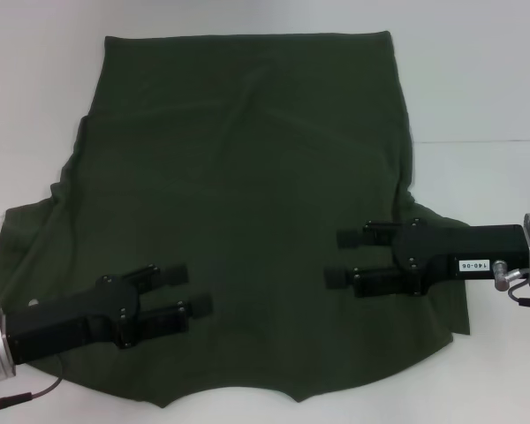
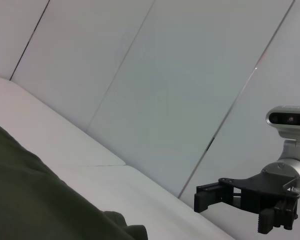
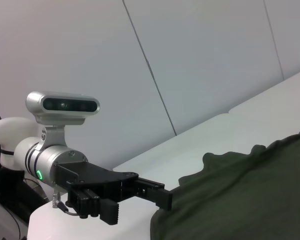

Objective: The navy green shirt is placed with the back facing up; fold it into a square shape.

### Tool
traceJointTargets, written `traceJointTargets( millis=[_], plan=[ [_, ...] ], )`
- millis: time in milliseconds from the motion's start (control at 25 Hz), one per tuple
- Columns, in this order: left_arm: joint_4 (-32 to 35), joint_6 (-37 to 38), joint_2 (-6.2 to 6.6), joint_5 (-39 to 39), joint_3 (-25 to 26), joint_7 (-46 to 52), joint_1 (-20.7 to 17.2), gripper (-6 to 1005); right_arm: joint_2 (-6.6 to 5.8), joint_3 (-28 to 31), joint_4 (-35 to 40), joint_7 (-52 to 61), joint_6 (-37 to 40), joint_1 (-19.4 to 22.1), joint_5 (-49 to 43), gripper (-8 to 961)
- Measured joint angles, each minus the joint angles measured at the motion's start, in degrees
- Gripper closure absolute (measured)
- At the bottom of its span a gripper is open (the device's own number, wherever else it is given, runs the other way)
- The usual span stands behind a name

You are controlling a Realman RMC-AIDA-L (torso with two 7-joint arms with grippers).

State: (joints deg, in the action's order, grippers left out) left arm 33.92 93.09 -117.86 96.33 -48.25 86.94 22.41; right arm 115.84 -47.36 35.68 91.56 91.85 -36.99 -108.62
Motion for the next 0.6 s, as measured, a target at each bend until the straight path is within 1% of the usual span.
traceJointTargets(
  millis=[240,520,600],
  plan=[
    [0.00,0.31,0.00,0.00,0.00,-0.63,0.00,121,0.08,0.09,0.00,-0.11,0.00,0.08,0.17,71],
    [0.00,0.41,0.00,-0.17,0.01,-0.72,0.00,120,0.55,0.30,0.00,-0.15,0.00,0.01,0.34,71],
    [0.00,-0.09,-0.01,-0.29,0.90,-0.64,-0.01,119,0.69,0.44,0.00,-0.15,0.00,-0.01,0.47,71]
  ],
)
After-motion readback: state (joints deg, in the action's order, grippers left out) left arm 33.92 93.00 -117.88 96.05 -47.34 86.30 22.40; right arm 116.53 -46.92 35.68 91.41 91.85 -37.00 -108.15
